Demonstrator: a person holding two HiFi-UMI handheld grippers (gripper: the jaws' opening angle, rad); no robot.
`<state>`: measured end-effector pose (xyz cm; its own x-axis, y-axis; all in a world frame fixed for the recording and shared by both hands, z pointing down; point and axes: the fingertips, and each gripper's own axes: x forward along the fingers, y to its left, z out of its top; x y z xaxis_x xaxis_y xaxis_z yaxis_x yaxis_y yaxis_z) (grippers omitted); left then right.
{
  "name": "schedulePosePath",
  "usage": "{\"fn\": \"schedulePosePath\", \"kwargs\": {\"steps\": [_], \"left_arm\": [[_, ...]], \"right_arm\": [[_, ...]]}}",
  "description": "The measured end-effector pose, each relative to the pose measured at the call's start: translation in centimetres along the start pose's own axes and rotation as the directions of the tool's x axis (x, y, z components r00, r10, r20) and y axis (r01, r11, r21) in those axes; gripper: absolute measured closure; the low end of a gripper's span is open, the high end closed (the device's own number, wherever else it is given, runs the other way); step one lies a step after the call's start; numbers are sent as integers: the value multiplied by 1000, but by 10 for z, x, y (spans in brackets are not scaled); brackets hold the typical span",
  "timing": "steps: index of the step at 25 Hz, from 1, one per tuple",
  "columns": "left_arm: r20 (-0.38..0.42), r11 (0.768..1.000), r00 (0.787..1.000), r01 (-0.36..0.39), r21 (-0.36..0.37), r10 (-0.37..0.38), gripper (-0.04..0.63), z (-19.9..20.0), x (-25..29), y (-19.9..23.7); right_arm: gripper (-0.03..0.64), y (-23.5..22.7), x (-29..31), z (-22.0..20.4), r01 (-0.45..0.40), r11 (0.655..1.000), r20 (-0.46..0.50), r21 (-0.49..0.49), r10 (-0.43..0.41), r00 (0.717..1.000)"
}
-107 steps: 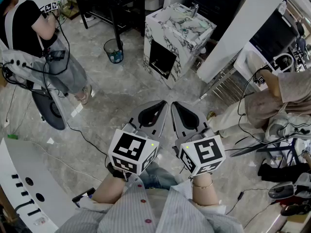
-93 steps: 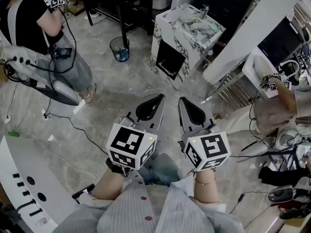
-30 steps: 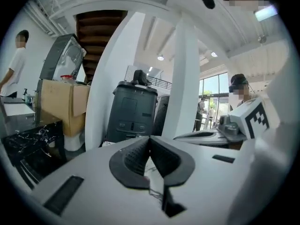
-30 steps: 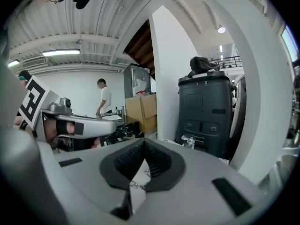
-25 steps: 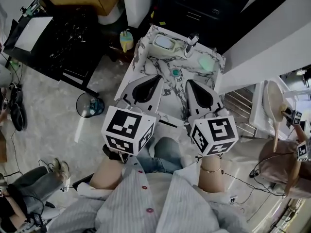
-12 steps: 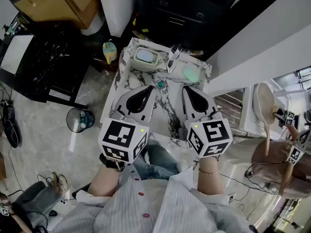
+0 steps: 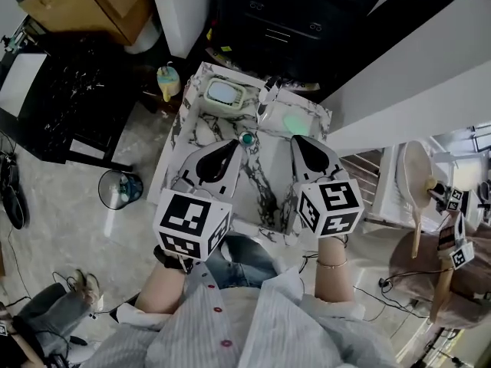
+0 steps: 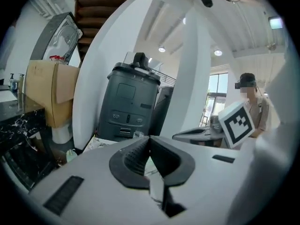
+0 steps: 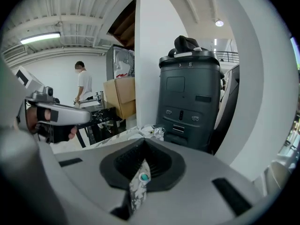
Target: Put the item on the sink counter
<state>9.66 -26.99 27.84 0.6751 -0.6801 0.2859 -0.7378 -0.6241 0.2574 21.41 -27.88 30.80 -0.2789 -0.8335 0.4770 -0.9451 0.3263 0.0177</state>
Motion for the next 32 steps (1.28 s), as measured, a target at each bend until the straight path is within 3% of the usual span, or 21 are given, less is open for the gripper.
{"fn": "schedulePosePath", "kwargs": {"steps": [7,14,18,25,32], "left_arm": [[-29,999,999,-25,-24,24,580,-15,14,7],[-58,999,998,-38,-38,35,580,-26,26,13],[-72,998,997,-39,-43,36,580,-31,32,17],[-104,997,994,-48,-54,42,580,-41,35,23],[-117,995,991,-75,-69,66,580,-46,32,36]], "right_arm": [[607,-27,34,-35,13,999,-113,-45,-18,993],[597,-51,67,-77,-10,996,-246,-89,-13,969],[509,-60,81,-93,-30,993,-301,-116,-6,954],[436,-71,104,-116,-72,979,-383,-190,-7,924],[366,-80,124,-145,-131,952,-496,-277,-24,868]]}}
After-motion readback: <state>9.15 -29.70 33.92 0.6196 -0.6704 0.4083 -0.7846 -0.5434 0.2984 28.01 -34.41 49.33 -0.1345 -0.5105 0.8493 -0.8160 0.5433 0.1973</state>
